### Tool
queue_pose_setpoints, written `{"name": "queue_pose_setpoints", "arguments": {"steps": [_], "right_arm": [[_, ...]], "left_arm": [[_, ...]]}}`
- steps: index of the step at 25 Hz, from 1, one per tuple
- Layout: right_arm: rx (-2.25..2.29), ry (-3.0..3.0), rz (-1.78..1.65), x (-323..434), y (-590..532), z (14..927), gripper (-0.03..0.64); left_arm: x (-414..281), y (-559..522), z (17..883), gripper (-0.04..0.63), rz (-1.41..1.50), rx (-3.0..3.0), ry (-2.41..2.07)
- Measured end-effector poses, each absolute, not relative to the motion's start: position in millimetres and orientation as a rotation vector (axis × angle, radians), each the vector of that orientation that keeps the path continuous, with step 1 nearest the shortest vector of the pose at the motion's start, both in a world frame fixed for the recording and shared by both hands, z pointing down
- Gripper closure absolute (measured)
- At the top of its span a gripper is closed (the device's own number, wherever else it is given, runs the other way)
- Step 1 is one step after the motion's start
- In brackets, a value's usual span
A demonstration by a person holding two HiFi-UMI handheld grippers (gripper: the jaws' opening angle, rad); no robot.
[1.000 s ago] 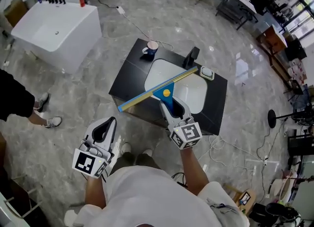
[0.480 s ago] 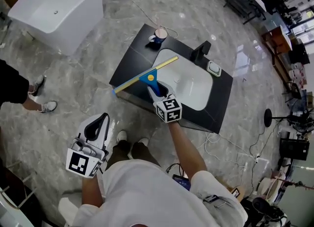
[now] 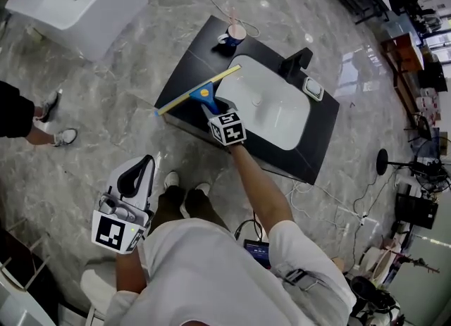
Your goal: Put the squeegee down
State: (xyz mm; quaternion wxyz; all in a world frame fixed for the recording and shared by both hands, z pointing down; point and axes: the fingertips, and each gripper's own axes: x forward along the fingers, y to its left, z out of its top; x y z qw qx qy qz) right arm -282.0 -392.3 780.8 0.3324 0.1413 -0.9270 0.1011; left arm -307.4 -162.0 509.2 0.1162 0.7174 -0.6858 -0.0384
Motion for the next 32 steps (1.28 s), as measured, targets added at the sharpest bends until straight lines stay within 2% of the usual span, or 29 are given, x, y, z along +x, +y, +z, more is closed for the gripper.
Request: {"name": "queue_pose_setpoints", "arguments": {"steps": [7,20,26,32], "right_arm": [[0.355,-2.268,0.289,-295,-403,818,0.466],[0.370,-2.173,0.291,-294,-407,834,0.458],[0.395,-2.218,0.291,-290,-408,820,0.451],[0.438,-2.423,0.293,-265,-399,757,0.474]], "left_arm": [[-313,-156,516,0.591,-0.116,2.066,-2.023],[-318,-151,517,0.591,-0.115,2.051,-2.038],[-312,-155,516,0.591,-0.120,2.073,-2.017],[-299,-170,518,0.591,-0.132,2.121,-1.975]]}}
